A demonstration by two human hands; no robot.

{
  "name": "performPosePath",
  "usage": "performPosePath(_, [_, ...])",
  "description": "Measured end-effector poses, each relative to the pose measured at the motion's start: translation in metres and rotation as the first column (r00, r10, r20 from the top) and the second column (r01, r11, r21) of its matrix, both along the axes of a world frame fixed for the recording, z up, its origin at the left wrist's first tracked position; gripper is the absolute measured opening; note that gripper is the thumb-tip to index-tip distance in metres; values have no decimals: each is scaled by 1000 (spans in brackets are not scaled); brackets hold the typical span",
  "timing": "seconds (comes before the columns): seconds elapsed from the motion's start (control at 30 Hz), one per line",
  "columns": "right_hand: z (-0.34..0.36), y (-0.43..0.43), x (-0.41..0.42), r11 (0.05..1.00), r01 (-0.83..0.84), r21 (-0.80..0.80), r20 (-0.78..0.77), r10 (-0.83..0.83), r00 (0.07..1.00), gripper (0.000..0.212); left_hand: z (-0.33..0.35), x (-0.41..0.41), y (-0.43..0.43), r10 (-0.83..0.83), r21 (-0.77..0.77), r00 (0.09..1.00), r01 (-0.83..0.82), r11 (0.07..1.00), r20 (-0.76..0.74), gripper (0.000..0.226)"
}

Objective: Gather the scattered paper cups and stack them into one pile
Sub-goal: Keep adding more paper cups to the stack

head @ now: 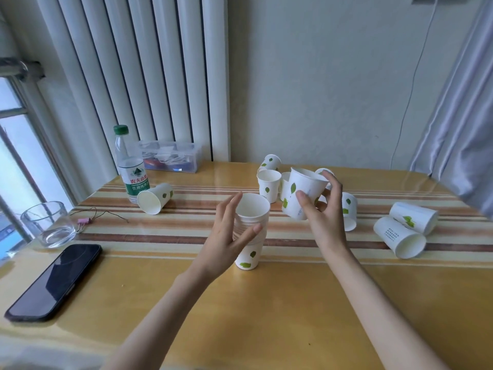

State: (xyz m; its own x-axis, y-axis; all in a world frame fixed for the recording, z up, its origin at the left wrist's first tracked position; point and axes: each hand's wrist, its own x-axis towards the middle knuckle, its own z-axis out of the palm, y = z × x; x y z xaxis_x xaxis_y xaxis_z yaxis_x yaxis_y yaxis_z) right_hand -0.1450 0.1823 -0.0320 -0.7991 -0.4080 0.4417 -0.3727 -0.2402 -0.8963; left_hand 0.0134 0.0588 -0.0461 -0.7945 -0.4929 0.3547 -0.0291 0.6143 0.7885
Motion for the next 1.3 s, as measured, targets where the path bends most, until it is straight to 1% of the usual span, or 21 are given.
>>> performPosePath(0.07, [8,-2,5,998,-24,-58,11,25,1000,53,-3,0,-1,8,-3,1000,-8,1000,-4,66])
performPosePath(0.17, [23,-9,16,986,-110,-126,-9,109,994,53,-6,0,-4,12,29,1000,-12,1000,10,70])
performPosePath(0.2, [28,-13,21,980,-149,-128,-26,147,989,53,-7,1,-4,-1,57,1000,0,998,10,76])
performPosePath(0.27, [33,-23,30,968,-226,-110,-45,222,974,56,-10,2,-5,-32,177,999,34,984,-15,97])
performPosePath(0.33, [32,-34,36,961,-272,-50,-41,270,962,57,-20,2,-8,-26,272,999,35,962,-37,111])
performPosePath(0.37, [29,-38,38,959,-283,-1,-48,282,958,57,-24,1,-10,-17,294,999,26,955,-34,111])
performPosePath(0.4, [24,-41,40,955,-295,40,-49,297,954,58,-29,1,-11,-5,304,1000,13,953,-26,104])
performPosePath(0.53, [3,-37,42,915,-369,164,-16,376,926,59,-45,-1,-14,42,271,998,-51,961,40,60])
performPosePath(0.6, [-6,-33,41,888,-399,230,6,409,913,60,-45,-1,-13,35,286,999,-41,957,24,53])
performPosePath(0.67, [-11,-32,41,872,-415,260,28,423,906,59,-45,-1,-13,31,289,999,-36,957,22,53])
performPosePath(0.8, [-18,-35,44,905,-352,238,38,354,935,49,-47,-1,-14,34,295,999,-40,955,26,53])
performPosePath(0.9, [-20,-36,42,901,-354,252,40,356,934,54,-46,0,-14,15,301,1000,-22,953,26,55])
performPosePath(0.97, [-18,-36,38,897,-368,245,42,370,928,52,-44,3,-16,-20,302,1000,13,953,18,62])
performPosePath(1.03, [-16,-39,29,921,-346,181,73,339,938,52,-42,9,-24,-27,305,1000,30,952,-13,79])
performPosePath(1.07, [-16,-41,23,935,-332,124,118,318,941,55,-41,14,-31,-7,311,1000,15,950,-28,84])
performPosePath(1.1, [-17,-44,16,946,-317,69,172,302,938,56,-40,19,-38,27,316,999,-12,949,-41,83])
performPosePath(1.17, [-19,-51,1,959,-283,13,261,270,927,52,-37,28,-56,135,327,988,-102,939,-79,68])
performPosePath(1.2, [-21,-55,-7,966,-258,32,284,239,928,44,-37,30,-67,215,330,972,-172,928,-98,62])
performPosePath(1.23, [-24,-60,-14,973,-213,90,293,179,939,36,-37,31,-81,315,320,943,-268,909,-105,58])
performPosePath(1.3, [-30,-72,-26,962,-103,253,282,29,959,31,-39,28,-111,516,263,852,-480,837,-84,61])
